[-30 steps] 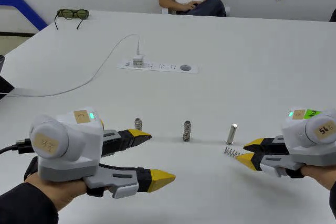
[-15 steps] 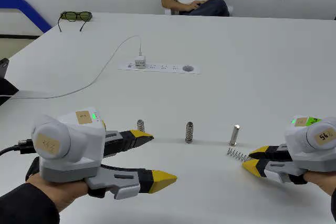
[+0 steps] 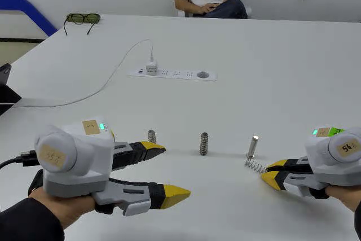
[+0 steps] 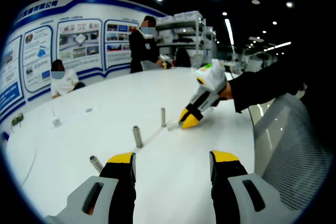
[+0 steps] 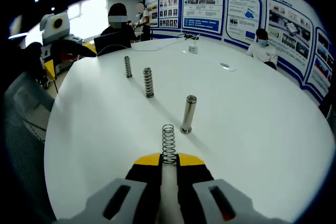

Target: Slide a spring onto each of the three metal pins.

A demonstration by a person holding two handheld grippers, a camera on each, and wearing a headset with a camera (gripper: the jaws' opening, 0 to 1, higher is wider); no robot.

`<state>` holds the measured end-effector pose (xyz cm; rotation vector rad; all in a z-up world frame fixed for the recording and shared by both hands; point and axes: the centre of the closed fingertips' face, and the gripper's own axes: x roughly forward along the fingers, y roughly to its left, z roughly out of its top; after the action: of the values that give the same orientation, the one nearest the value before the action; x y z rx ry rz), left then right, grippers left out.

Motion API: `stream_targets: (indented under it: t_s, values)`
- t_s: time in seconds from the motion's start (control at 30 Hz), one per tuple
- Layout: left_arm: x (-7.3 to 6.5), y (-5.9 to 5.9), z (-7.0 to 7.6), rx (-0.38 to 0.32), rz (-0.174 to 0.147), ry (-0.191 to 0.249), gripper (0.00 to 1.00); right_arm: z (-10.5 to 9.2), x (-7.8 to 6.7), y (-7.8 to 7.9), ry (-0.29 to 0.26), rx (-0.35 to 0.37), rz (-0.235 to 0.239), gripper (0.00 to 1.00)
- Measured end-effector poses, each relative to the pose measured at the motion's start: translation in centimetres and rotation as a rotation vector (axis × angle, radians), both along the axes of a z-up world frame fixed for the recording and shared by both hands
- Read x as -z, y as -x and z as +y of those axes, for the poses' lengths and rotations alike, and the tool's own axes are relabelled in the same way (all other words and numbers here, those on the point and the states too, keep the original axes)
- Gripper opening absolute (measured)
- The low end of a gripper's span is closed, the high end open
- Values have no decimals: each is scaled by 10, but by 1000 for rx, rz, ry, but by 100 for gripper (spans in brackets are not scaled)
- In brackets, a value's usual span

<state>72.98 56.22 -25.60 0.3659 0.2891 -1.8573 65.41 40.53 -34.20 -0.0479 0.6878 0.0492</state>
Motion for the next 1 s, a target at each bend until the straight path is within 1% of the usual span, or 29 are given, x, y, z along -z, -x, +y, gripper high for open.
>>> stream_targets:
  t_s: [0.13,0.33,0.57,0.67,0.83,1.0]
  values:
    - [-1,1,-1,12,-9,-3,57,5,-6,-1,3,-21,-1,11]
    - [-4,2,-7,35,-25,0,56,18,-22,-6,11,-72,-16,11]
    - [-2,6,-15,72,-48,-6,53,37,-44,-14,21,-155,-38,11]
    - [-3,5,-18,80,-57,-4,51,48,-54,-17,28,-193,-45,11]
    - [-3,6,-21,90,-61,-1,49,61,-63,-20,36,-247,-49,11]
    - [-3,9,-24,105,-67,-2,47,75,-74,-24,44,-301,-58,11]
